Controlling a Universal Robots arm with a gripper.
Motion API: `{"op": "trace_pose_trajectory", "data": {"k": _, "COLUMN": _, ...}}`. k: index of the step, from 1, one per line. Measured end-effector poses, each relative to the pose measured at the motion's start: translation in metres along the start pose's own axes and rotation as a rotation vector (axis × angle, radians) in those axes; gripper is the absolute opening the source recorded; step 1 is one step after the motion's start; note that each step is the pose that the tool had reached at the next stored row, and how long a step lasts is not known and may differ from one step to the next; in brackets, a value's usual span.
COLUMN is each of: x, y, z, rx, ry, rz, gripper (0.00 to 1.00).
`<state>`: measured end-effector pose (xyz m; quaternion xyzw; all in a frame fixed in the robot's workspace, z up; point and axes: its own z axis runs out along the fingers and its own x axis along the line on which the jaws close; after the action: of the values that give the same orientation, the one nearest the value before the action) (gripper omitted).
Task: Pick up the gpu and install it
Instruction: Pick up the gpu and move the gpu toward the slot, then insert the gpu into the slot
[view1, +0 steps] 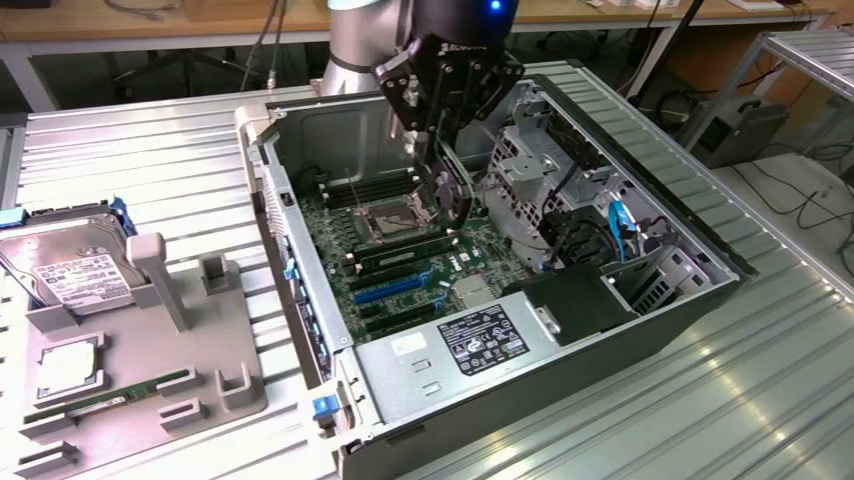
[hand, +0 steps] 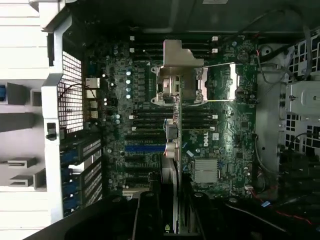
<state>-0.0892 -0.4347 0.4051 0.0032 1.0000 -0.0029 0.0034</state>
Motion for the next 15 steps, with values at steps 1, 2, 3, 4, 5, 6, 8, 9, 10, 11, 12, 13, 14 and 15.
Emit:
{"op": "trace_pose_trajectory", "data": {"k": 1, "x": -0.0052, "y": 0.0000, "z": 0.0018, "rx": 0.0002, "ry": 0.0001, "rz": 0.000, "gripper": 0.26}}
{"op": "trace_pose_trajectory", "data": {"k": 2, "x": -0.0111, "y": 0.0001, "z": 0.0027, "rx": 0.0001, "ry": 0.0008, "rz": 0.000, "gripper": 0.26}}
{"op": "trace_pose_trajectory", "data": {"k": 3, "x": -0.0140, "y": 0.0001, "z": 0.0029, "rx": 0.0001, "ry": 0.0015, "rz": 0.000, "gripper": 0.26}}
{"op": "trace_pose_trajectory", "data": {"k": 4, "x": -0.0141, "y": 0.0000, "z": 0.0029, "rx": 0.0001, "ry": 0.0015, "rz": 0.000, "gripper": 0.26}}
{"op": "trace_pose_trajectory", "data": {"k": 5, "x": -0.0140, "y": 0.0001, "z": 0.0029, "rx": 0.0001, "ry": 0.0016, "rz": 0.000, "gripper": 0.26}}
{"op": "trace_pose_trajectory", "data": {"k": 6, "x": -0.0141, "y": 0.0001, "z": 0.0029, "rx": 0.0000, "ry": 0.0016, "rz": 0.000, "gripper": 0.26}}
{"op": "trace_pose_trajectory", "data": {"k": 8, "x": -0.0141, "y": 0.0001, "z": 0.0029, "rx": 0.0000, "ry": 0.0016, "rz": 0.000, "gripper": 0.26}}
{"op": "trace_pose_trajectory", "data": {"k": 9, "x": -0.0141, "y": 0.0001, "z": 0.0029, "rx": 0.0001, "ry": 0.0016, "rz": 0.000, "gripper": 0.26}}
{"op": "trace_pose_trajectory", "data": {"k": 10, "x": -0.0141, "y": 0.0001, "z": 0.0029, "rx": 0.0001, "ry": 0.0016, "rz": 0.000, "gripper": 0.26}}
{"op": "trace_pose_trajectory", "data": {"k": 11, "x": -0.0141, "y": 0.0001, "z": 0.0029, "rx": 0.0001, "ry": 0.0016, "rz": 0.000, "gripper": 0.26}}
{"op": "trace_pose_trajectory", "data": {"k": 12, "x": -0.0141, "y": 0.0001, "z": 0.0029, "rx": 0.0001, "ry": 0.0016, "rz": 0.000, "gripper": 0.26}}
{"op": "trace_pose_trajectory", "data": {"k": 13, "x": -0.0141, "y": 0.0001, "z": 0.0029, "rx": 0.0001, "ry": 0.0016, "rz": 0.000, "gripper": 0.26}}
{"op": "trace_pose_trajectory", "data": {"k": 14, "x": -0.0141, "y": 0.0001, "z": 0.0029, "rx": 0.0000, "ry": 0.0016, "rz": 0.000, "gripper": 0.26}}
{"op": "trace_pose_trajectory", "data": {"k": 15, "x": -0.0141, "y": 0.0001, "z": 0.0029, "rx": 0.0000, "ry": 0.0016, "rz": 0.000, "gripper": 0.26}}
